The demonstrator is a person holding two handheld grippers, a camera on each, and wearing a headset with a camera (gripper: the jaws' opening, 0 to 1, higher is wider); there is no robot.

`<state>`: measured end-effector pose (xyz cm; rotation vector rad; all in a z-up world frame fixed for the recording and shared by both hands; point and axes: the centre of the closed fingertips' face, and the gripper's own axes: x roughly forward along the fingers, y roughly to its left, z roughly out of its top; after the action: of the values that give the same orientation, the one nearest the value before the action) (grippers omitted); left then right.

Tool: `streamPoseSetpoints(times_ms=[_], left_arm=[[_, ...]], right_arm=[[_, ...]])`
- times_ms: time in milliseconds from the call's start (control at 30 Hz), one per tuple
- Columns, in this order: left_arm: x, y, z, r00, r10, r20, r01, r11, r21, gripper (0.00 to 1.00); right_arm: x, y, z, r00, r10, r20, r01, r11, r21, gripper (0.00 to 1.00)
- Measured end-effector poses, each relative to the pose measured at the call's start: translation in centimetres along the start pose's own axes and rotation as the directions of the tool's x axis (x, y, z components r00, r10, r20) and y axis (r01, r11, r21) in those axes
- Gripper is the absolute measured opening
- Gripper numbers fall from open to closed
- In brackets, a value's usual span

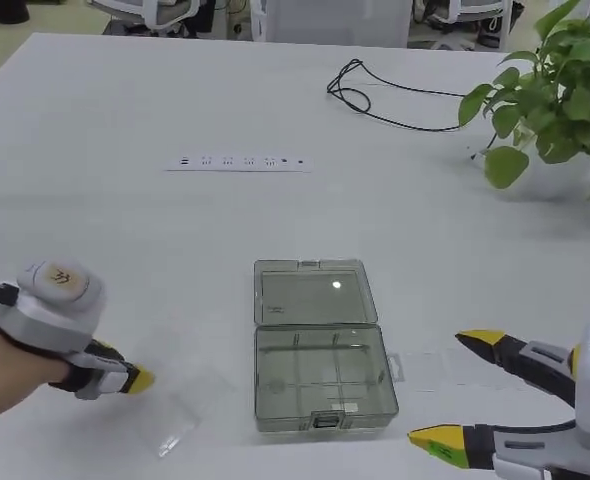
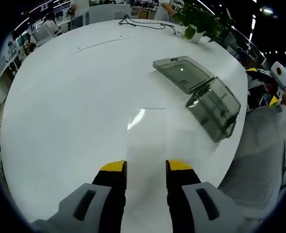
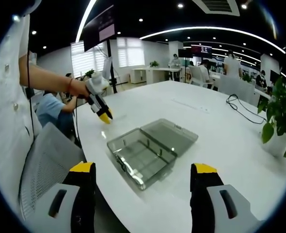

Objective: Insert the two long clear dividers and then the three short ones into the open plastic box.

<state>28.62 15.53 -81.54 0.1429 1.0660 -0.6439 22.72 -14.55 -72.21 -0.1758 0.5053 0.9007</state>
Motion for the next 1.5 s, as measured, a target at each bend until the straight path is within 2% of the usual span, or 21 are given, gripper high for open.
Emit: streamPoseSetpoints(times_ms=[167, 200, 300, 333, 400, 467, 533, 633, 767, 800, 867, 900, 1000, 1133, 1267, 1433, 1500], left_arm=[[-1.2, -0.8, 1.5, 0.9966, -0.012, 0.082, 0.015, 0.999, -0.036, 0.3], [-1.5, -1.2, 2.1, 0.9939, -0.018, 0.109, 0.023, 0.999, -0.041, 0.3], [-2.3, -2.0, 3.1, 0.9873, -0.029, 0.156, 0.037, 0.998, -0.048, 0.3], [-2.7, -2.4, 3.7, 0.9822, -0.035, 0.185, 0.046, 0.997, -0.055, 0.3], [-3.2, -2.9, 4.4, 0.9757, -0.044, 0.215, 0.059, 0.996, -0.064, 0.3], [-4.1, -3.9, 5.8, 0.9588, -0.063, 0.277, 0.086, 0.994, -0.074, 0.3], [-4.6, -4.6, 6.5, 0.9499, -0.076, 0.303, 0.104, 0.992, -0.075, 0.3], [-5.5, -6.0, 7.9, 0.9262, -0.104, 0.362, 0.145, 0.986, -0.086, 0.3], [-6.2, -7.4, 9.0, 0.9029, -0.13, 0.41, 0.179, 0.98, -0.082, 0.3], [-6.3, -7.7, 9.2, 0.8994, -0.134, 0.416, 0.184, 0.979, -0.083, 0.3], [-6.6, -8.7, 9.7, 0.886, -0.151, 0.438, 0.206, 0.975, -0.079, 0.3], [-6.7, -9.3, 10.0, 0.8774, -0.162, 0.451, 0.22, 0.972, -0.079, 0.3], [-6.9, -10.6, 10.6, 0.8623, -0.183, 0.472, 0.24, 0.969, -0.063, 0.3], [-7.3, -12.5, 11.7, 0.8295, -0.213, 0.516, 0.286, 0.956, -0.065, 0.3], [-7.4, -14.2, 12.3, 0.815, -0.238, 0.528, 0.304, 0.952, -0.04, 0.3], [-7.7, -15.9, 13.2, 0.7955, -0.262, 0.546, 0.327, 0.945, -0.022, 0.3], [-7.6, -16.5, 13.3, 0.7933, -0.272, 0.545, 0.331, 0.943, -0.012, 0.3]], right_arm=[[0.0, -0.2, 1.1, 0.9995, -0.008, 0.029, 0.007, 1.0, 0.012, 0.79], [-0.1, -0.2, 1.5, 0.9992, -0.008, 0.039, 0.007, 1.0, 0.018, 0.78], [-0.3, -0.2, 2.4, 0.9981, -0.012, 0.06, 0.011, 1.0, 0.019, 0.77], [-0.3, -0.2, 2.8, 0.9979, -0.013, 0.064, 0.011, 1.0, 0.019, 0.76], [-0.4, -0.2, 3.5, 0.9969, -0.014, 0.077, 0.013, 1.0, 0.022, 0.75], [-0.4, -0.1, 4.5, 0.9944, -0.015, 0.104, 0.012, 1.0, 0.028, 0.74], [-0.5, 0.0, 5.5, 0.9923, -0.017, 0.123, 0.013, 0.999, 0.032, 0.72], [-0.5, 0.0, 6.9, 0.9885, -0.019, 0.15, 0.014, 0.999, 0.036, 0.69], [-0.5, 0.4, 8.5, 0.9836, -0.012, 0.18, 0.005, 0.999, 0.038, 0.65], [-0.5, 0.4, 8.8, 0.9833, -0.012, 0.182, 0.005, 0.999, 0.039, 0.64], [-0.5, 0.7, 9.4, 0.9823, -0.014, 0.187, 0.006, 0.999, 0.042, 0.62], [-0.4, 0.8, 9.9, 0.981, -0.015, 0.194, 0.006, 0.999, 0.05, 0.61], [-0.3, 1.1, 11.0, 0.9768, -0.023, 0.213, 0.005, 0.996, 0.085, 0.56], [0.1, 1.5, 12.3, 0.9756, -0.04, 0.216, 0.017, 0.994, 0.107, 0.49], [0.6, 2.0, 13.6, 0.9689, -0.039, 0.245, 0.004, 0.99, 0.139, 0.42], [1.5, 2.7, 14.3, 0.9668, -0.04, 0.252, -0.007, 0.983, 0.183, 0.34], [2.0, 3.2, 14.4, 0.9669, -0.035, 0.253, -0.015, 0.981, 0.192, 0.33]])
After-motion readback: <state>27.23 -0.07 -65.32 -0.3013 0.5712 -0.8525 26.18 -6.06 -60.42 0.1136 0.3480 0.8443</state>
